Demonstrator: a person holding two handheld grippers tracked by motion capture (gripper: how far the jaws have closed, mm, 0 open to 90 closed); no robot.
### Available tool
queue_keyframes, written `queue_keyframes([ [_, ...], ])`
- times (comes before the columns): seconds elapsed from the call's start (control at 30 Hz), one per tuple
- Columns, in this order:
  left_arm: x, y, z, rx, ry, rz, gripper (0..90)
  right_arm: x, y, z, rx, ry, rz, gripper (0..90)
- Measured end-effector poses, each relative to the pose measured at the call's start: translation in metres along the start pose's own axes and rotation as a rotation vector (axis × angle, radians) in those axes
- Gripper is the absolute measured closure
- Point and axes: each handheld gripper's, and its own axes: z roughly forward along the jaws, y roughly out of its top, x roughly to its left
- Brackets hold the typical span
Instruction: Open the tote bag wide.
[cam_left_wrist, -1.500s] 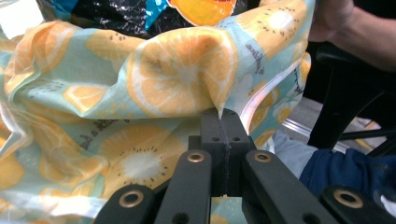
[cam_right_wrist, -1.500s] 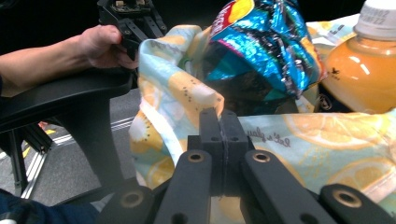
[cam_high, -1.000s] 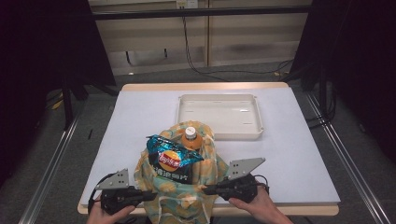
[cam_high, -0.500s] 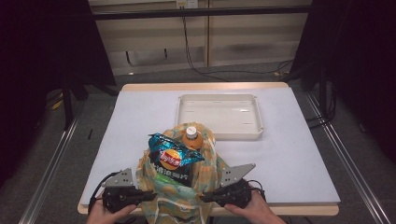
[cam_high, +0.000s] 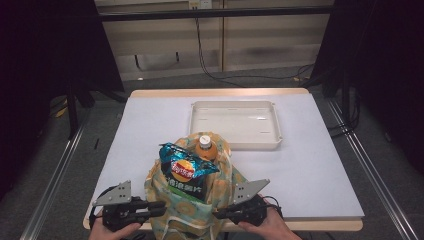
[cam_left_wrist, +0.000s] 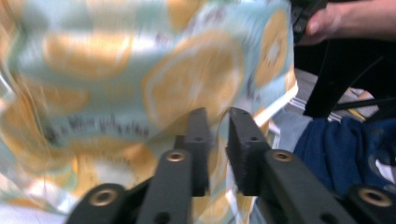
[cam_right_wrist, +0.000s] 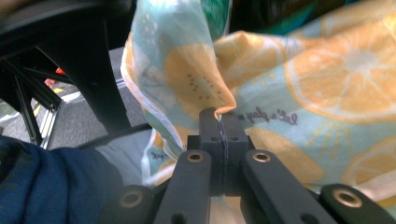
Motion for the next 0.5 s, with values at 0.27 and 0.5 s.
queue_keyframes([
  [0.27,-0.007,0.025,-0.003,-0.119,0.036,0.031,50.4,0.002,0.012,-0.014,-0.066,-0.016,-0.012,90.0],
  [0.5,-0.009,0.026,0.014,-0.04,0.124,0.089,62.2,0.003,0.02,-0.02,-0.1,-0.022,-0.022,90.0],
])
